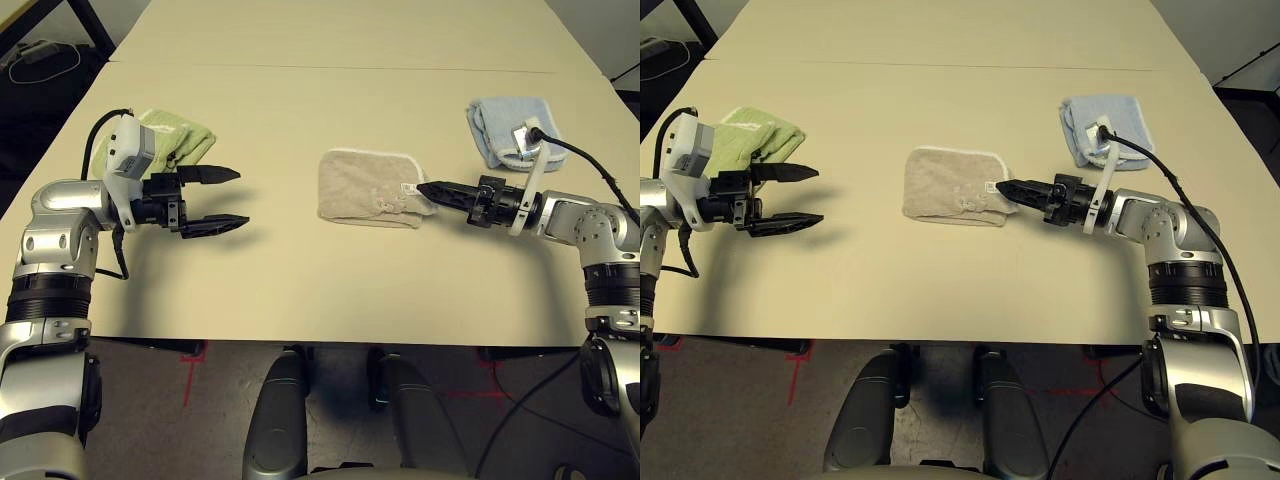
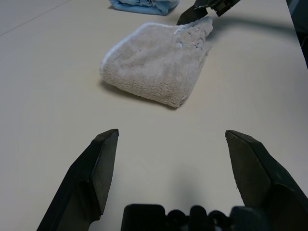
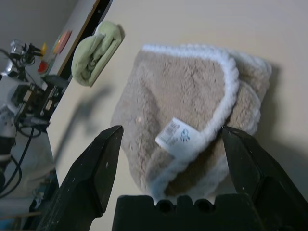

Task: Fold the towel and set it aside.

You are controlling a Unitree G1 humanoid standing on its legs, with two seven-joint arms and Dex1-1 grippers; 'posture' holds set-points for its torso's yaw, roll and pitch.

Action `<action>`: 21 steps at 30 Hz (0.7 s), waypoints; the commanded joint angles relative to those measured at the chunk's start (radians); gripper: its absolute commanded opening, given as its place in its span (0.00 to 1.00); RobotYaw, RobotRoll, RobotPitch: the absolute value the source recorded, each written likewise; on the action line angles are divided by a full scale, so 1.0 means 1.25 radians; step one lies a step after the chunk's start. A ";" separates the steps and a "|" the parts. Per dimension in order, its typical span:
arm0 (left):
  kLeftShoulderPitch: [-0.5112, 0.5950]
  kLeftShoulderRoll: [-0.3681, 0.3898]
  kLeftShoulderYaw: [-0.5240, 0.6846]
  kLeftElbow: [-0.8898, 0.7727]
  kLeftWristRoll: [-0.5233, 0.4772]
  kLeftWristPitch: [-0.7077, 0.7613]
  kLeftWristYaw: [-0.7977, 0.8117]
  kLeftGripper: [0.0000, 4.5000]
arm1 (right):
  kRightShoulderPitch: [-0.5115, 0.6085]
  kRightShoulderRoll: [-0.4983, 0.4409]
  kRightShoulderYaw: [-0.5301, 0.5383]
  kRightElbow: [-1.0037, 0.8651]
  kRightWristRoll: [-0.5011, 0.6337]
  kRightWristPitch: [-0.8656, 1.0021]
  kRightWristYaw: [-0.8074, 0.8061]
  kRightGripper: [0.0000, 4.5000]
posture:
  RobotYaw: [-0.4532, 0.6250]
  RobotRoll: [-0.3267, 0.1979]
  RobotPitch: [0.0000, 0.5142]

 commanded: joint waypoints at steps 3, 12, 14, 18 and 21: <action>-0.004 -0.005 -0.011 0.002 0.009 -0.003 -0.003 1.00 | -0.017 -0.018 -0.025 0.032 0.007 0.030 -0.047 0.99 | 0.54 0.62 0.42; -0.006 -0.009 -0.014 -0.002 0.010 -0.002 -0.004 1.00 | -0.001 -0.092 -0.024 0.017 0.031 0.092 -0.010 0.99 | 0.54 0.62 0.42; -0.009 -0.012 -0.017 -0.001 0.011 -0.002 -0.003 1.00 | 0.003 -0.089 -0.023 0.012 0.032 0.094 -0.014 0.99 | 0.54 0.62 0.42; -0.012 -0.015 -0.021 -0.005 0.010 0.001 -0.001 1.00 | 0.001 -0.063 -0.009 0.008 0.026 0.093 -0.031 0.99 | 0.54 0.62 0.42; -0.011 -0.015 -0.022 -0.009 0.009 0.004 0.000 1.00 | -0.005 -0.038 0.005 0.016 0.013 0.090 -0.052 0.99 | 0.54 0.62 0.41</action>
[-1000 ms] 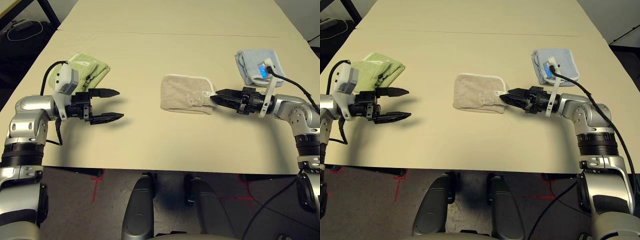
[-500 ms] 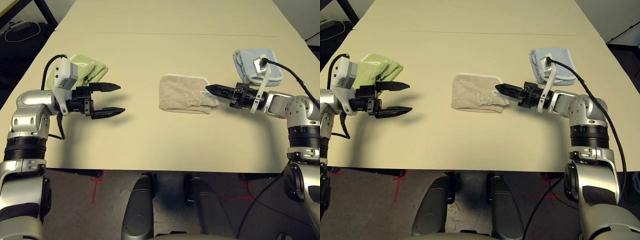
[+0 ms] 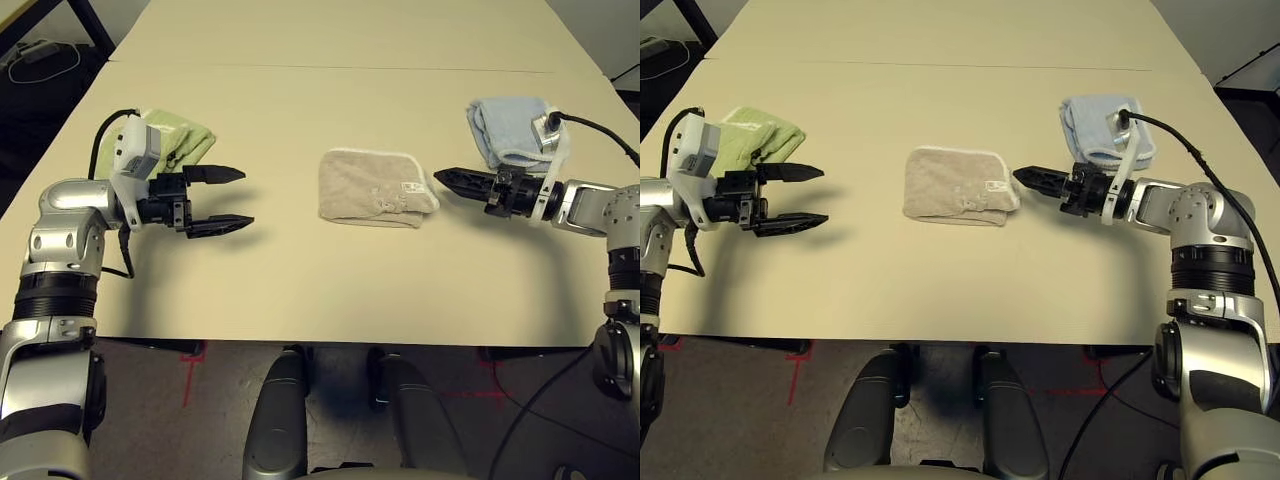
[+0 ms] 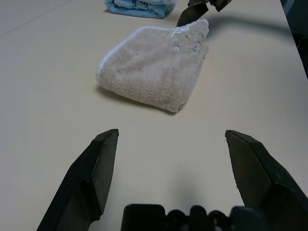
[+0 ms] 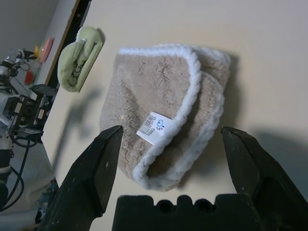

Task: Fold the towel and set it aside.

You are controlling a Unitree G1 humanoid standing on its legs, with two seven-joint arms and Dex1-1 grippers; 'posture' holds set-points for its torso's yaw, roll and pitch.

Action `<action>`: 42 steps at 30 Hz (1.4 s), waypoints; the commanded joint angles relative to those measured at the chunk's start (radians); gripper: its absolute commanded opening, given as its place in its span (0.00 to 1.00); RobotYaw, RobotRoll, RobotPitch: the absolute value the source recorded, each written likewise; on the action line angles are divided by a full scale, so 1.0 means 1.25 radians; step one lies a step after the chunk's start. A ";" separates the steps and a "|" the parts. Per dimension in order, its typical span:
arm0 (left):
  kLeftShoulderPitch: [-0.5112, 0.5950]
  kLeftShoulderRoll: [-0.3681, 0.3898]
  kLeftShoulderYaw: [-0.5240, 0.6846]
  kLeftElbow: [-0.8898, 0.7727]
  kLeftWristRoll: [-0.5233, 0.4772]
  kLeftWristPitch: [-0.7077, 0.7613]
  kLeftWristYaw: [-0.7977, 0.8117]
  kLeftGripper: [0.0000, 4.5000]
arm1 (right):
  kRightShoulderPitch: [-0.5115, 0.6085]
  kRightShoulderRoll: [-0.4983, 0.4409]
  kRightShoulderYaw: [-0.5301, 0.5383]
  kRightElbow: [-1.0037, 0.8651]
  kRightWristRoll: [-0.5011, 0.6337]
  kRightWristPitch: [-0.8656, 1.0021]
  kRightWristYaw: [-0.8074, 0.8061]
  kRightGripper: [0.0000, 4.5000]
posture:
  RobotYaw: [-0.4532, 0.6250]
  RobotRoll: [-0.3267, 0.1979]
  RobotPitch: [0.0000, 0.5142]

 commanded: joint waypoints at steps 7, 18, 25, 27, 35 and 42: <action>0.008 -0.002 -0.008 -0.027 0.005 0.012 0.005 1.00 | -0.004 0.071 0.044 0.017 -0.033 -0.006 -0.066 0.99 | 0.54 0.62 0.41; 0.016 -0.002 -0.009 -0.044 0.004 0.025 0.009 1.00 | -0.010 0.096 0.035 0.013 -0.028 -0.012 -0.074 0.71 | 0.55 0.62 0.41; 0.018 -0.004 -0.010 -0.048 0.004 0.029 0.010 1.00 | -0.008 0.102 0.023 0.004 -0.021 -0.015 -0.073 0.12 | 0.55 0.62 0.41; 0.020 -0.003 -0.011 -0.048 0.005 0.029 0.009 1.00 | -0.007 0.101 0.020 0.000 -0.016 -0.016 -0.066 0.00 | 0.55 0.62 0.41; 0.016 -0.005 -0.017 -0.045 0.007 0.030 0.009 1.00 | -0.014 0.098 -0.002 -0.003 0.011 -0.022 -0.053 0.00 | 0.55 0.62 0.41; 0.011 -0.009 -0.023 -0.039 0.010 0.031 0.011 1.00 | -0.054 0.129 -0.050 0.013 0.039 -0.102 -0.050 0.00 | 0.53 0.62 0.41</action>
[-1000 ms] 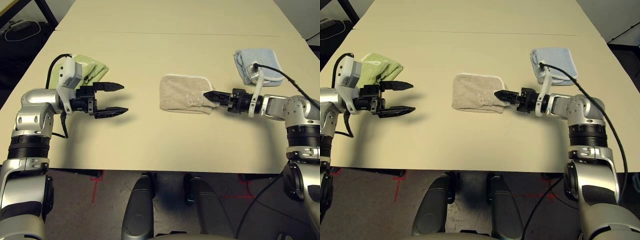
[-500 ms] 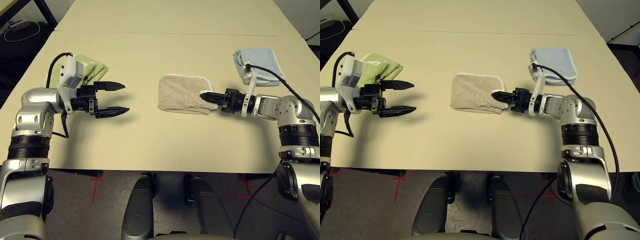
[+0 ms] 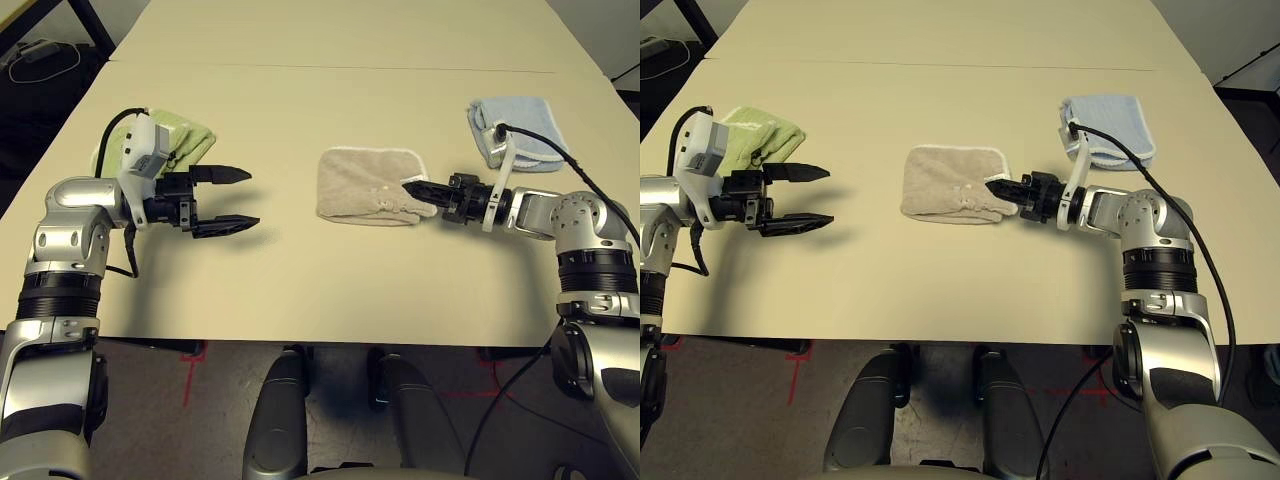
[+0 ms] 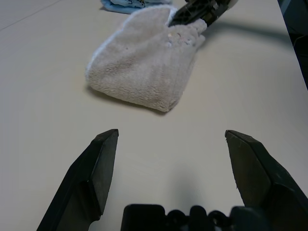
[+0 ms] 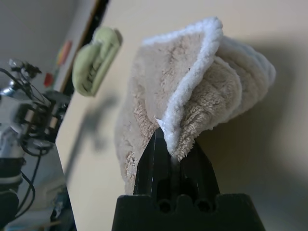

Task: Fold the towel and set it aside.

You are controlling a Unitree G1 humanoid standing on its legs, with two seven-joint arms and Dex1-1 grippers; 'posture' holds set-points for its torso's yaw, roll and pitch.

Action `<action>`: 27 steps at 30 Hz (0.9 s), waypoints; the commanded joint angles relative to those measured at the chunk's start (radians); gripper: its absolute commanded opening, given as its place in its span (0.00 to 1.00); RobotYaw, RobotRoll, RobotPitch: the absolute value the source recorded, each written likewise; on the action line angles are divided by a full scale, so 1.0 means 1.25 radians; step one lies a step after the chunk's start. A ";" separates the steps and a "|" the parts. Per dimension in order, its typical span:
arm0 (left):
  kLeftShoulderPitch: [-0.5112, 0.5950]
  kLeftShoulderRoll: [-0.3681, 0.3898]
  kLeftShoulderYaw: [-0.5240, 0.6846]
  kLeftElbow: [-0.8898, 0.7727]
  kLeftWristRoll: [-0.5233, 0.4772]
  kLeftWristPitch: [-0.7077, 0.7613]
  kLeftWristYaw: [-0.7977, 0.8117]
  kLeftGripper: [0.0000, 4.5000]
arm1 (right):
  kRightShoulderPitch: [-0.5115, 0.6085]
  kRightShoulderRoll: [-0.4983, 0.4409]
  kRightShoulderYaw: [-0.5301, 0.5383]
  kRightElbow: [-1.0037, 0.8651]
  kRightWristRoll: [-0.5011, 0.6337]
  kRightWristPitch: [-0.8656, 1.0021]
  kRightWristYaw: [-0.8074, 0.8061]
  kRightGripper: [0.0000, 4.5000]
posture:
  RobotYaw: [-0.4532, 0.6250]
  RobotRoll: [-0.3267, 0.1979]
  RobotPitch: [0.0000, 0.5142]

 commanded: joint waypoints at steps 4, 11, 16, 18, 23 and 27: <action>0.008 -0.005 -0.014 -0.007 0.010 0.004 -0.001 1.00 | -0.046 0.037 -0.080 0.033 0.038 -0.109 -0.012 0.00 | 0.53 0.62 0.41; 0.007 -0.009 -0.018 -0.006 0.010 0.005 0.000 1.00 | -0.097 0.070 -0.134 0.105 0.031 -0.259 -0.063 0.00 | 0.52 0.62 0.41; 0.007 -0.012 -0.021 -0.009 0.009 0.008 0.002 1.00 | -0.128 0.105 -0.183 0.161 0.017 -0.438 -0.141 0.00 | 0.52 0.62 0.41; 0.009 -0.011 -0.022 -0.010 0.007 0.008 0.002 1.00 | -0.135 0.117 -0.201 0.178 0.016 -0.513 -0.162 0.00 | 0.51 0.62 0.40; 0.012 -0.010 -0.021 -0.014 0.006 0.010 0.003 1.00 | -0.163 0.134 -0.240 0.237 0.009 -0.695 -0.208 0.00 | 0.51 0.62 0.40; 0.014 -0.010 -0.021 -0.017 0.004 0.012 0.005 1.00 | -0.188 0.138 -0.254 0.301 -0.004 -0.801 -0.257 0.00 | 0.51 0.62 0.40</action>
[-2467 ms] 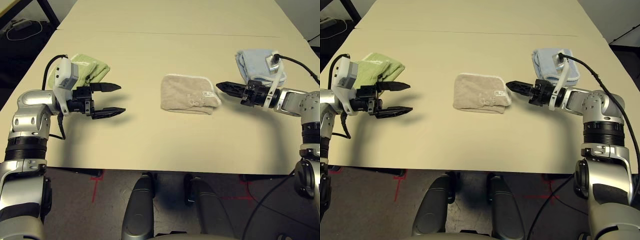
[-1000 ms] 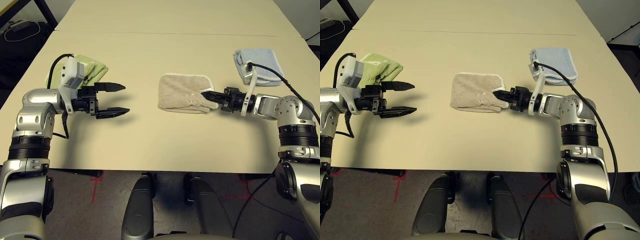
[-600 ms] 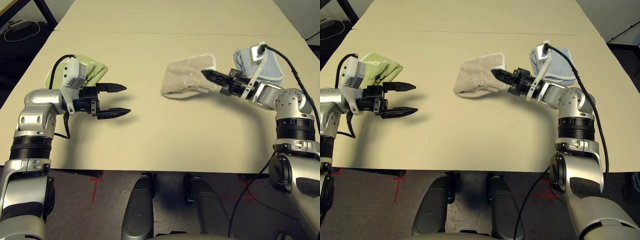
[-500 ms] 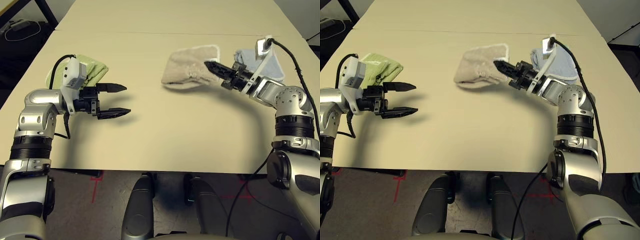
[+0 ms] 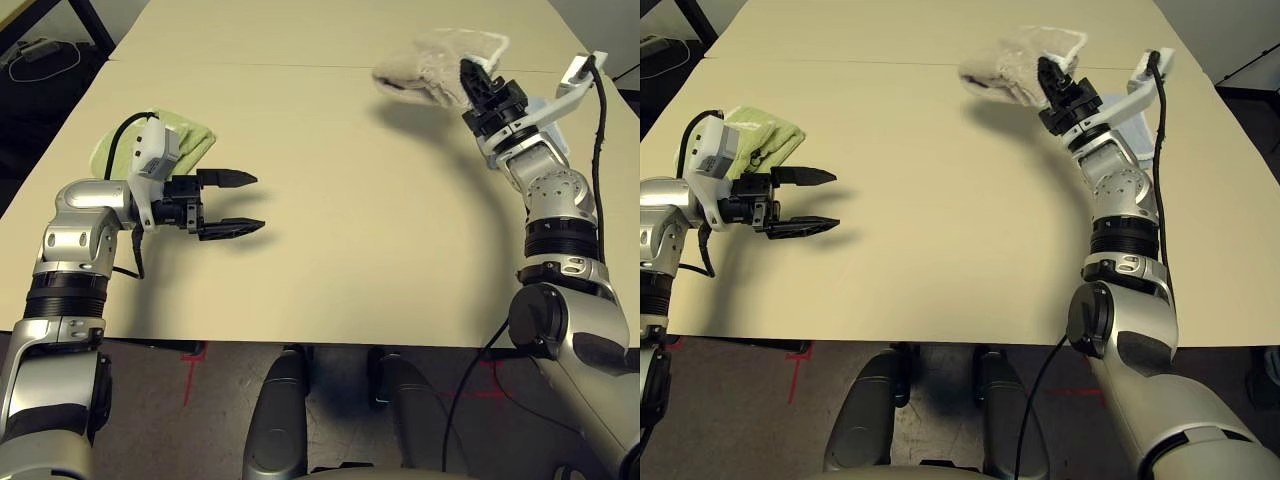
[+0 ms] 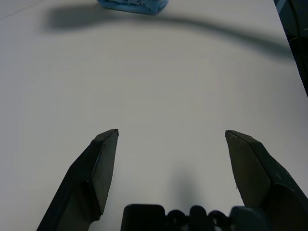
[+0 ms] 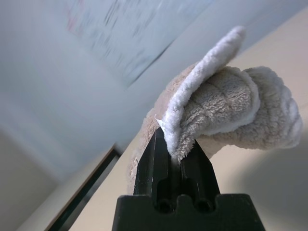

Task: Fold the towel and set it aside.

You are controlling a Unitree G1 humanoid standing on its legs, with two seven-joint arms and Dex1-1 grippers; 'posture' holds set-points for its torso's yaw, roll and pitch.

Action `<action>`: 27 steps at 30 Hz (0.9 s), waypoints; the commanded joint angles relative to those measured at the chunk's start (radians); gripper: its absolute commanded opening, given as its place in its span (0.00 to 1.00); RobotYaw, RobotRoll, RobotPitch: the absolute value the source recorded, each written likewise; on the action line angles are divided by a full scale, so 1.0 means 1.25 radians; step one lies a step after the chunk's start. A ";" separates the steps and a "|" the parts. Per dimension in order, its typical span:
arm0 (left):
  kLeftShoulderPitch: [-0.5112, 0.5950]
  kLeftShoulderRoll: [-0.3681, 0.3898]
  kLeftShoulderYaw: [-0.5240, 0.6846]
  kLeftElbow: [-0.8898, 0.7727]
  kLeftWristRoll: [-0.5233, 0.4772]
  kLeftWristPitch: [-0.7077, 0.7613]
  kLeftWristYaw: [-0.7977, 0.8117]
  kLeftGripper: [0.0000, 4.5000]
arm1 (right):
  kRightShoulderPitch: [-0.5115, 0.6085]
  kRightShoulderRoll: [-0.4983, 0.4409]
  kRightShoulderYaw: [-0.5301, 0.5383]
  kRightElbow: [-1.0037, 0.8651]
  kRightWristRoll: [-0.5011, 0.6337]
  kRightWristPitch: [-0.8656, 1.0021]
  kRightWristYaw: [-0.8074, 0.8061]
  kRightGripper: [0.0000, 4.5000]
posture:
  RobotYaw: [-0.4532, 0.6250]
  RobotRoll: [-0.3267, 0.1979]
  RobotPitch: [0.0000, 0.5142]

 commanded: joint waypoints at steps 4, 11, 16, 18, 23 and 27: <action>0.016 -0.003 -0.004 -0.018 0.004 0.006 0.003 1.00 | -0.039 -0.002 -0.034 0.114 -0.018 -0.157 -0.083 0.00 | 0.51 0.62 0.39; 0.020 -0.001 -0.003 -0.021 0.003 0.008 0.006 1.00 | -0.054 -0.024 -0.046 0.211 -0.043 -0.262 -0.158 0.00 | 0.51 0.62 0.39; 0.024 -0.002 -0.004 -0.026 0.002 0.011 0.007 1.00 | -0.055 -0.037 -0.048 0.242 -0.044 -0.286 -0.163 0.00 | 0.51 0.62 0.39; 0.024 -0.003 -0.004 -0.027 0.002 0.011 0.007 1.00 | -0.058 -0.043 -0.049 0.250 -0.044 -0.294 -0.164 0.00 | 0.51 0.62 0.39; 0.020 -0.004 -0.006 -0.024 0.004 0.010 0.006 1.00 | -0.065 -0.059 -0.052 0.265 -0.041 -0.305 -0.164 0.00 | 0.51 0.62 0.39; 0.021 -0.003 -0.005 -0.025 0.003 0.011 0.006 1.00 | -0.062 -0.069 -0.054 0.267 -0.040 -0.306 -0.165 0.00 | 0.51 0.62 0.39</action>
